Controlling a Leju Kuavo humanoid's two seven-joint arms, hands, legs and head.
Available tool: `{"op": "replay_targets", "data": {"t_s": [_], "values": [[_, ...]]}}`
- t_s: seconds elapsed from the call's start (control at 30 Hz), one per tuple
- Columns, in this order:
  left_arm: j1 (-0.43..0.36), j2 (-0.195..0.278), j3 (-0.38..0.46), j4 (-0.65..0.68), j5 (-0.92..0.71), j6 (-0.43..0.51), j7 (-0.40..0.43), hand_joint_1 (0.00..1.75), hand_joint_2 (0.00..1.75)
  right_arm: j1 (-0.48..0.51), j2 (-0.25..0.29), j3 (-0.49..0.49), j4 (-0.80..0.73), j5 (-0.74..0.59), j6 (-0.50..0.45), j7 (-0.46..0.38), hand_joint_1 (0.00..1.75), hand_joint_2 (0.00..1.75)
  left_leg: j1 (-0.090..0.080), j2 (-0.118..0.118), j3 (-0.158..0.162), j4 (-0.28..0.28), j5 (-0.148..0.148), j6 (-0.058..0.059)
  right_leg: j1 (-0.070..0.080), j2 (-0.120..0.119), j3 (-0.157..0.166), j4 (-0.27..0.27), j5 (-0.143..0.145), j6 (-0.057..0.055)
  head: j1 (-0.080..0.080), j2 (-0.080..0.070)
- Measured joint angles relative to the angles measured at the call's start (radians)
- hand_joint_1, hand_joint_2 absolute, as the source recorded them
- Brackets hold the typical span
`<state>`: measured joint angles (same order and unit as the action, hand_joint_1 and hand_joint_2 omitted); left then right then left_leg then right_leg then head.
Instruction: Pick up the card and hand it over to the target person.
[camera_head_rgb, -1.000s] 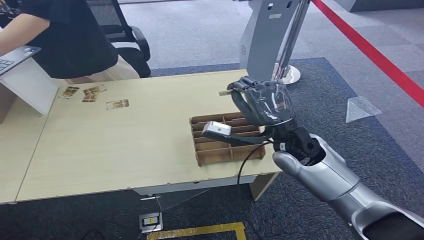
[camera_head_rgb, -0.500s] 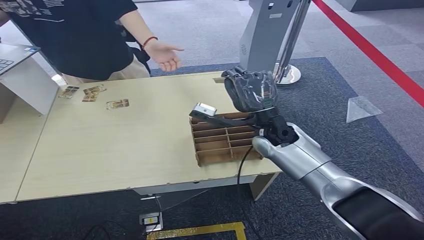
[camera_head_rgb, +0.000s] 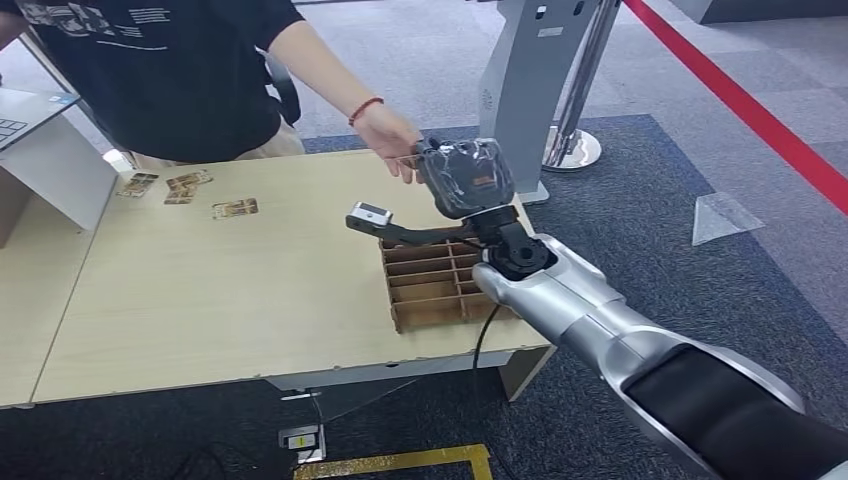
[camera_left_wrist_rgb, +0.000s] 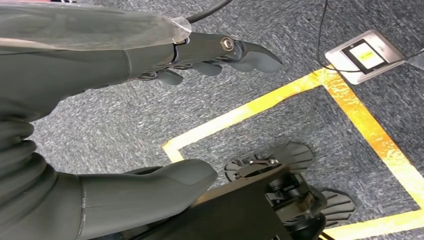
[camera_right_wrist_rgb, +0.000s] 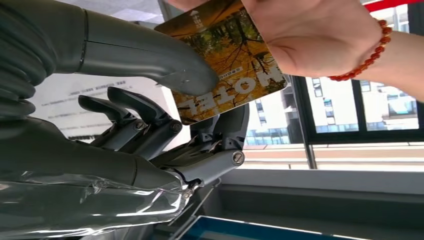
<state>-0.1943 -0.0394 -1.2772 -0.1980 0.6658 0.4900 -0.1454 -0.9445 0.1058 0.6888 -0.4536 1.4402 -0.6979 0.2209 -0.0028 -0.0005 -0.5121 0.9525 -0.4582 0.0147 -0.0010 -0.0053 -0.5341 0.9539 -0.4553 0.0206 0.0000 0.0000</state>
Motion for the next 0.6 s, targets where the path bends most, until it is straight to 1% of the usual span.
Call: {"op": "replay_targets", "data": {"t_s": [0.23,0.27,0.37,0.4,0.5,0.6], "values": [[0.009,0.002,0.008,0.000,0.009,0.006,-0.005,0.00,1.75,-0.007,0.014,0.007,0.002,-0.015,0.000,-0.011,1.75,1.75,0.000,0.000,0.000,0.000,0.000,0.000,0.000,0.000,0.000,0.000,0.000,0.000,0.000,0.000],[0.009,0.002,0.008,0.000,0.010,0.006,-0.005,0.00,1.75,-0.007,0.016,0.007,0.003,-0.022,0.000,-0.015,1.64,1.75,0.000,0.000,0.000,0.000,0.000,0.000,0.000,0.000,0.000,0.000,0.000,0.000,0.000,0.000],[0.010,0.003,0.011,0.000,0.012,0.007,-0.007,0.00,1.75,-0.015,0.026,0.007,0.018,-0.048,0.013,-0.035,0.34,1.75,0.000,-0.001,0.000,0.000,0.000,0.000,0.000,-0.001,0.000,0.000,0.000,0.000,0.000,0.000],[0.011,0.004,0.012,0.000,0.013,0.008,-0.008,0.00,1.75,-0.017,0.028,0.009,0.018,-0.057,0.015,-0.043,0.00,1.75,0.000,-0.001,0.000,0.000,0.000,0.000,0.000,-0.001,0.000,0.000,0.000,0.000,0.000,0.000],[0.012,0.006,0.015,0.000,0.016,0.008,-0.012,0.00,1.75,-0.016,0.025,0.015,-0.008,-0.076,0.023,-0.067,0.00,1.75,0.000,0.000,-0.001,0.000,0.000,0.000,0.000,0.000,-0.001,0.000,0.000,0.000,0.000,0.000],[0.013,0.009,0.017,0.001,0.018,0.008,-0.014,0.00,1.75,-0.004,0.010,0.018,-0.072,-0.107,0.063,-0.089,0.00,1.75,0.000,-0.001,-0.001,0.001,0.000,0.000,0.000,-0.001,-0.001,0.001,0.000,0.000,0.000,0.000]]}}
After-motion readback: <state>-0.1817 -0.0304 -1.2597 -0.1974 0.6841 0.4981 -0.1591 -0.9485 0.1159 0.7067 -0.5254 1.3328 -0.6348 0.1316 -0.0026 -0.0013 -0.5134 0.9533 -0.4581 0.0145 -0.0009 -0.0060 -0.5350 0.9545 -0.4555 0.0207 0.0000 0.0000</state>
